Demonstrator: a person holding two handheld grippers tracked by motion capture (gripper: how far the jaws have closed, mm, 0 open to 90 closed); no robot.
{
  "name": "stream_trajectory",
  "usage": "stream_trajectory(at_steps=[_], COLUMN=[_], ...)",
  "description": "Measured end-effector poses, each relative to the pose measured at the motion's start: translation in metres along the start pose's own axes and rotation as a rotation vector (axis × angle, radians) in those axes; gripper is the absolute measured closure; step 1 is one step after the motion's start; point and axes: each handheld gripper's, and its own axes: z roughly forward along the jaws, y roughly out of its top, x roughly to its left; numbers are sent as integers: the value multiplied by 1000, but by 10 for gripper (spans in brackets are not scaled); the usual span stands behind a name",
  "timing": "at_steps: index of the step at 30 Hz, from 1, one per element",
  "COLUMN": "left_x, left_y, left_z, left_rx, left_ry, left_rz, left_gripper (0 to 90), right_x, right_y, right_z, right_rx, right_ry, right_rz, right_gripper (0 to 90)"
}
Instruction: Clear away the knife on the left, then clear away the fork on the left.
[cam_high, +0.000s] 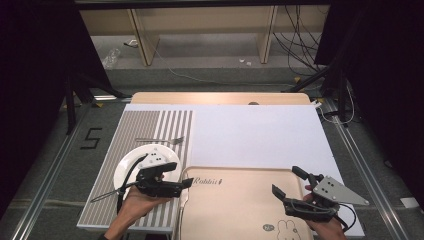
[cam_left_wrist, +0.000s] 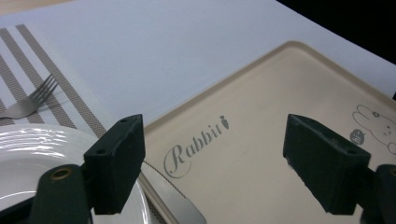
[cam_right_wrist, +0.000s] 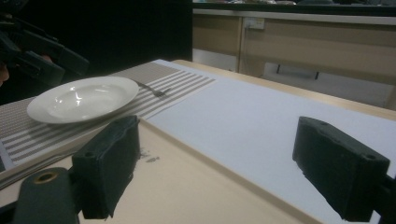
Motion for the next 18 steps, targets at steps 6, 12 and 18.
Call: stream_trajectory(at_steps=[6, 12, 18], left_x=[8, 15, 24], left_y=[4, 4, 2], left_z=[-8, -9, -10], left_rx=[-58, -57, -62], left_ry=[31, 50, 70], left_rz=[-23, -38, -58], left_gripper=[208, 208, 210], right_x=[0, 1, 1], right_y=[0, 0, 0], right_z=[1, 0, 1], right_rx=[-5, -3, -1], right_ry=[8, 8, 8], right_rz=[2, -1, -1], right_gripper=[158, 158, 158])
